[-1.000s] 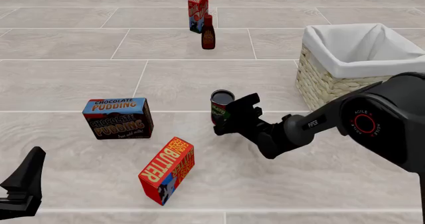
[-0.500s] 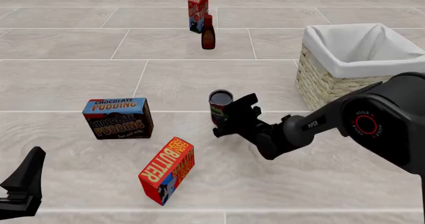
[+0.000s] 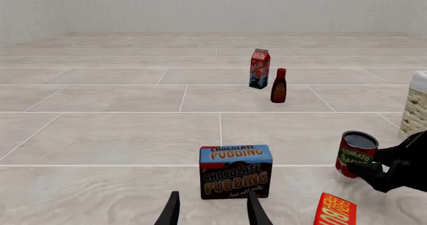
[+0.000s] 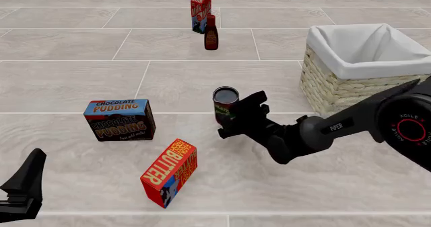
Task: Pick the tomato sauce and place it in the basket.
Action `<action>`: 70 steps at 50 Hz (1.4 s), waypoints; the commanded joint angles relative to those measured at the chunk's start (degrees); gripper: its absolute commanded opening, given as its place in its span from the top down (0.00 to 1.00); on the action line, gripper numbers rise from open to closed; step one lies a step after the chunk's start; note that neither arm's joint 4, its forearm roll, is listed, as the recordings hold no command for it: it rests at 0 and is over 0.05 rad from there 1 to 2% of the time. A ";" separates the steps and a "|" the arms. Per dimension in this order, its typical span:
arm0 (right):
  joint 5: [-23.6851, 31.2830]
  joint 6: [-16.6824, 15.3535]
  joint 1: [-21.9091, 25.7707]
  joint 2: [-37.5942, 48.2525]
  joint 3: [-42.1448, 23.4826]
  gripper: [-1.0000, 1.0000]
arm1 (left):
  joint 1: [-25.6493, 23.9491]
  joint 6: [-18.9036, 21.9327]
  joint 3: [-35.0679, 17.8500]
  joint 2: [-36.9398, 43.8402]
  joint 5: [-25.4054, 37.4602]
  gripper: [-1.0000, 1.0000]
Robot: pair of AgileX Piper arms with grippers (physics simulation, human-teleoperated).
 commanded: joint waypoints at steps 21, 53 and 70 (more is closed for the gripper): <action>10.58 0.83 -0.51 -26.48 7.55 1.00 | 0.00 0.00 0.00 0.00 0.00 0.00; 27.53 -3.70 -9.19 -41.04 -0.47 1.00 | 0.00 0.00 0.00 0.00 0.00 0.00; 32.94 -4.65 -15.25 -43.29 -6.77 1.00 | 0.00 0.00 0.00 0.00 0.00 0.00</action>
